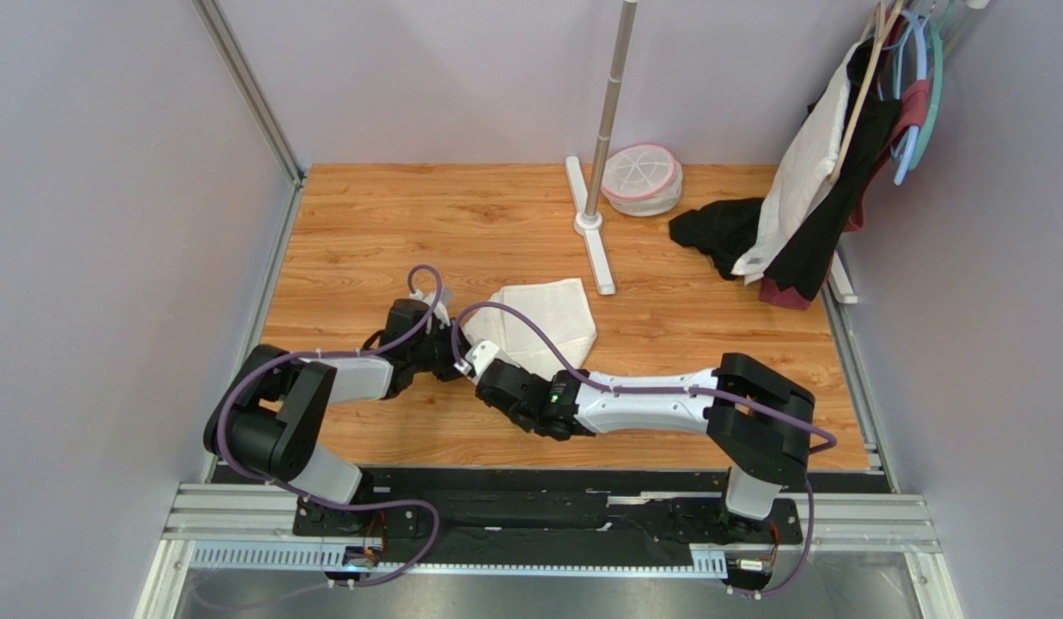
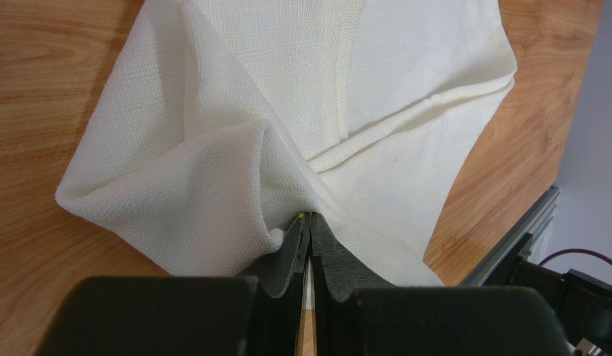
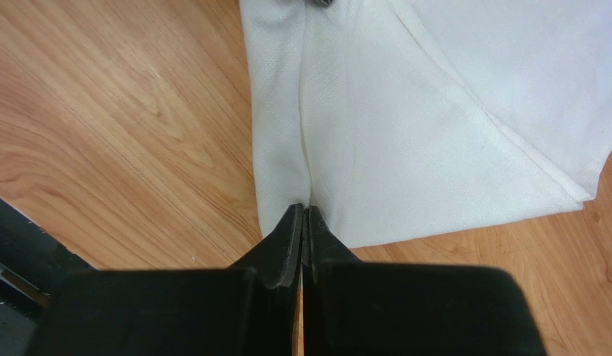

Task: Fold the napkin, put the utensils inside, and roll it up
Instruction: Roll the napkin with the utensil

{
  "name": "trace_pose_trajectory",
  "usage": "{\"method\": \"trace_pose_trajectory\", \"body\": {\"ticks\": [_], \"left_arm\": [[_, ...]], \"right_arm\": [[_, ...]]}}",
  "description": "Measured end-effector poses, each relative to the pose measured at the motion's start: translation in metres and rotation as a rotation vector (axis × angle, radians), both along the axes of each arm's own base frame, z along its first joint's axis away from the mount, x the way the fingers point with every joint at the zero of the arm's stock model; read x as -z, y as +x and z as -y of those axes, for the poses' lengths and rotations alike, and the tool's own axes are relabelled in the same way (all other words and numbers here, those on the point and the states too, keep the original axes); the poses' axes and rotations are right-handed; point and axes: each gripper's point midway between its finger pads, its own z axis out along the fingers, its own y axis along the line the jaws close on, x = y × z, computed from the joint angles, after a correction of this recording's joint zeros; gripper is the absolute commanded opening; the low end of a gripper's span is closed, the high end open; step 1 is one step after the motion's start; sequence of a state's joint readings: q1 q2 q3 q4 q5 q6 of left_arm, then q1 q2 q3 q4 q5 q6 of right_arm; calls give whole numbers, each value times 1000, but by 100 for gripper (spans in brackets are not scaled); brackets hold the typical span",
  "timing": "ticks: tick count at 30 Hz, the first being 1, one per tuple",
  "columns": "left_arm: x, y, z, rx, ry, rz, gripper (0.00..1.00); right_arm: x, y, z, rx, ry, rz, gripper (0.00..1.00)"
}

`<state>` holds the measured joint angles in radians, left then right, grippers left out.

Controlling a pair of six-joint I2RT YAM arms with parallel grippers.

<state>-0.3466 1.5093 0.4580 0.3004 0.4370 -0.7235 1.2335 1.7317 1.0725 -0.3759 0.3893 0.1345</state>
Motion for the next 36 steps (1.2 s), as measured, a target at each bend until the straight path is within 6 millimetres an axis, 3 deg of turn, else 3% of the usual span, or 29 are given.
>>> {"method": "trace_pose_trajectory", "body": {"ticks": [7, 10, 11, 12, 16, 20, 31, 36], "left_arm": [[0, 0, 0, 4, 5, -3, 10], [0, 0, 0, 6, 7, -3, 10], [0, 0, 0, 6, 7, -4, 10], [0, 0, 0, 6, 7, -4, 10], [0, 0, 0, 8, 10, -4, 10], [0, 0, 0, 10, 11, -5, 10], [0, 0, 0, 14, 16, -10, 10], [0, 0, 0, 19, 21, -10, 10]], "right_arm": [[7, 2, 5, 4, 3, -24, 2], [5, -3, 2, -13, 18, -46, 29], [1, -5, 1, -22, 29, -52, 44], [-3, -6, -1, -27, 44, -57, 50], [-27, -9, -12, -67, 113, -57, 57], [-33, -6, -22, -87, 142, -70, 61], [4, 9, -19, -87, 88, -146, 58], [8, 16, -17, -81, 88, -151, 28]]}}
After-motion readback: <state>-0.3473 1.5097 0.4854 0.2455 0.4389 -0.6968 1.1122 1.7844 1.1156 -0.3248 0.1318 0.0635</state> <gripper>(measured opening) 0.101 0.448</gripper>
